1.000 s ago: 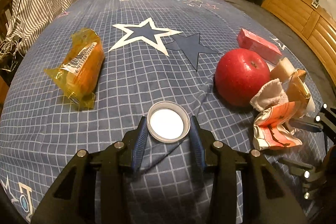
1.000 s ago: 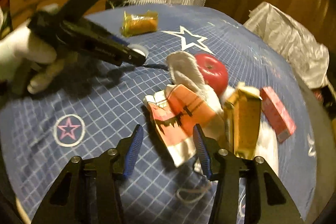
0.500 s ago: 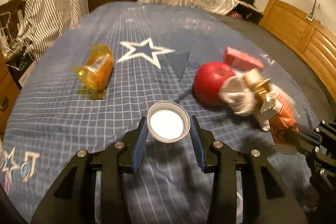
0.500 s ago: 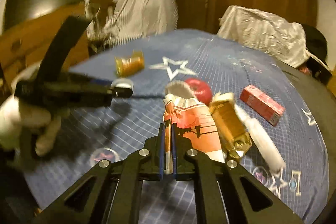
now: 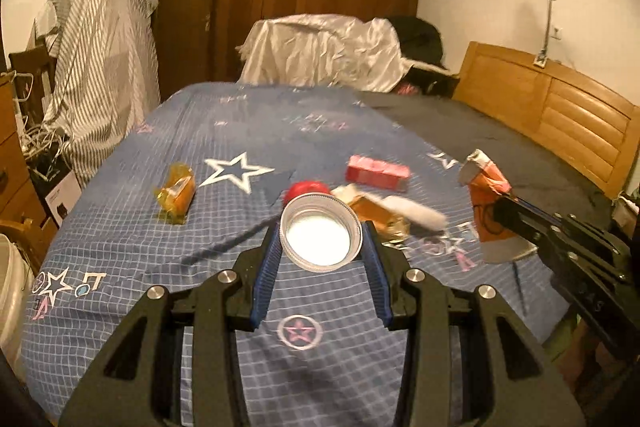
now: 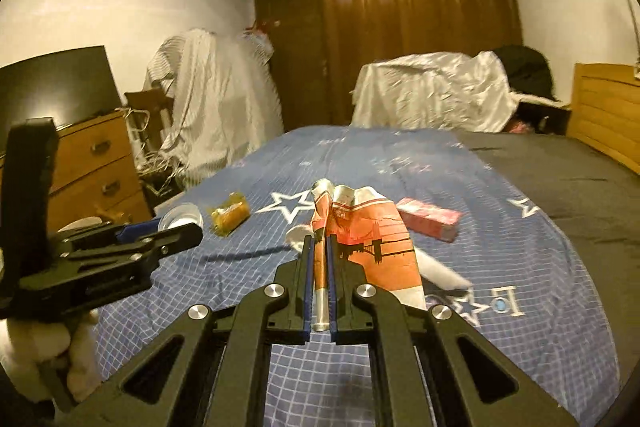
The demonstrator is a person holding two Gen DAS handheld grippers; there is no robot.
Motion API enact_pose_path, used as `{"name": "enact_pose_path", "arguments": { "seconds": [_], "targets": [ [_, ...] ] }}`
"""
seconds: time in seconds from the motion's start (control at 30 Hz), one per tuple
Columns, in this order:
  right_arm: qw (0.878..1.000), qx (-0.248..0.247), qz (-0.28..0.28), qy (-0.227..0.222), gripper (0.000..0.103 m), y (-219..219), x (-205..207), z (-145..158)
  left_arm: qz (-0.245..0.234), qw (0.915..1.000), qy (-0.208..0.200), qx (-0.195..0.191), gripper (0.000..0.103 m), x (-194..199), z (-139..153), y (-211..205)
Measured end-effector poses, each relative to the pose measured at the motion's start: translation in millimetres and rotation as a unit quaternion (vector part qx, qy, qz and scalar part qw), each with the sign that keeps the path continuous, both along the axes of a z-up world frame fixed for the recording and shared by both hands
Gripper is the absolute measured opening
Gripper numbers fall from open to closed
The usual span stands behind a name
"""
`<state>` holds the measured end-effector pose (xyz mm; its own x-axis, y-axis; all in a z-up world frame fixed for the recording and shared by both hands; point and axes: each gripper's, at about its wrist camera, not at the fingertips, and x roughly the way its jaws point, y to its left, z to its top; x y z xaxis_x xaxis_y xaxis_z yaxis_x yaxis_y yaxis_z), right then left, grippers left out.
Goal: Collect trash
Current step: 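Carry the white cup and orange wrapper over the white bucket with both tools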
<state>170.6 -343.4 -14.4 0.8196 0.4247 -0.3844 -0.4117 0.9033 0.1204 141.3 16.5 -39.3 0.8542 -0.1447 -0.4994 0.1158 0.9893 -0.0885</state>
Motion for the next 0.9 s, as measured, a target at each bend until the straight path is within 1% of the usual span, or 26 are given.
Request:
{"name": "enact_pose_path", "arguments": {
  "seconds": [0.13,0.3,0.5,0.63,0.7,0.83,0.9],
  "targets": [
    [1.000,0.003,-0.009,-0.010,0.007,-11.9,-15.6,9.3,-0.008,0.9999,-0.012,-0.002,0.039,-9.1,7.7,-12.2],
    [1.000,0.002,-0.009,-0.015,0.006,-10.8,-28.6,15.7,-0.016,0.9997,-0.020,-0.001,0.039,-16.4,12.7,-22.6],
    [1.000,0.001,-0.001,-0.020,0.006,-2.7,-33.4,24.3,-0.006,0.9996,-0.029,0.000,0.039,-20.8,20.7,-16.6],
    [0.999,-0.003,0.019,-0.029,0.006,16.8,-27.7,36.2,0.012,0.9993,-0.035,0.001,0.039,-23.7,27.1,-0.5],
    [0.999,-0.004,0.032,-0.032,0.006,29.1,-21.6,42.8,0.028,0.9989,-0.037,0.003,0.039,-25.0,30.5,14.6],
    [0.997,-0.006,0.073,-0.036,0.007,68.0,-15.0,56.4,0.062,0.9972,-0.042,0.004,0.039,-29.4,38.2,47.4],
    [0.995,-0.008,0.095,-0.038,0.007,90.9,-13.4,63.4,0.086,0.9953,-0.044,0.005,0.039,-34.1,42.3,71.2]
  ]
}}
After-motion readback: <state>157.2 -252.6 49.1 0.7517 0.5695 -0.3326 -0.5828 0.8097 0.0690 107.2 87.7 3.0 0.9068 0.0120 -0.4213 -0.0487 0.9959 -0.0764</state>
